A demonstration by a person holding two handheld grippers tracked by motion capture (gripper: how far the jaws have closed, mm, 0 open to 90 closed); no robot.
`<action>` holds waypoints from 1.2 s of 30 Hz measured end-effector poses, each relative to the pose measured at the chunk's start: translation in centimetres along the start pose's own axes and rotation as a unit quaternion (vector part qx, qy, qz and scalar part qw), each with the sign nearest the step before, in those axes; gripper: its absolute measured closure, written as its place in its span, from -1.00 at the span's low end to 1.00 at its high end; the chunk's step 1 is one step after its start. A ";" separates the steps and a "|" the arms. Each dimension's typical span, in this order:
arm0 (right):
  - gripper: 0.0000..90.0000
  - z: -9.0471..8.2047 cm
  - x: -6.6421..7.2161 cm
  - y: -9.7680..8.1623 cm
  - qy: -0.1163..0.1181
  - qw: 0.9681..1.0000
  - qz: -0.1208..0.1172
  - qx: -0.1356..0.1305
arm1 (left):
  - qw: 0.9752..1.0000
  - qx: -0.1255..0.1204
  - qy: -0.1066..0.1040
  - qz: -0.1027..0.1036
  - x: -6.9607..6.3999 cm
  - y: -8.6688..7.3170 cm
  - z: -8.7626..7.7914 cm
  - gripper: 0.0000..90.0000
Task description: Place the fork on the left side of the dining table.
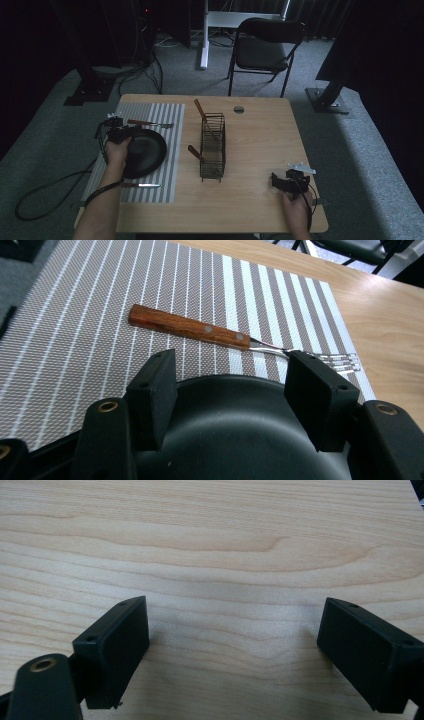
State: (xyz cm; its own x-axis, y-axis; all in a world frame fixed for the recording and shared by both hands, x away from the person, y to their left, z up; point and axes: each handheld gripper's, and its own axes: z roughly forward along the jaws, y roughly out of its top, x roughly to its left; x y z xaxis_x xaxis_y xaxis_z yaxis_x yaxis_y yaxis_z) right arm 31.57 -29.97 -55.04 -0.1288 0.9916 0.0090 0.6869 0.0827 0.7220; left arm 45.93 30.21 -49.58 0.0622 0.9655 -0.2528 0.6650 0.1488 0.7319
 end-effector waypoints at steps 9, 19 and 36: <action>-0.71 0.0 0.0 0.0 0.000 1.000 0.000 0.000 | 1.000 -0.010 0.000 0.026 0.4 -0.9 -2.4 -0.15; -0.71 0.0 0.0 0.0 0.000 1.000 0.000 0.000 | 0.998 -0.020 -0.006 0.051 0.5 -2.4 -4.3 -0.15; -0.71 0.0 0.0 0.0 0.000 1.000 0.000 0.000 | 0.995 -0.037 -0.012 0.095 0.0 -6.0 -8.3 -0.15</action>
State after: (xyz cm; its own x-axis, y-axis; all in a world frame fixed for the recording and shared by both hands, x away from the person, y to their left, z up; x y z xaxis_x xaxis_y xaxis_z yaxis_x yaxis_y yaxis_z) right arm 31.57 -29.97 -55.04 -0.1288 0.9916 0.0090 0.6871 0.0827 0.7219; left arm 35.74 31.06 -48.73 0.2000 0.9725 -0.1190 0.5833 -0.0206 0.8120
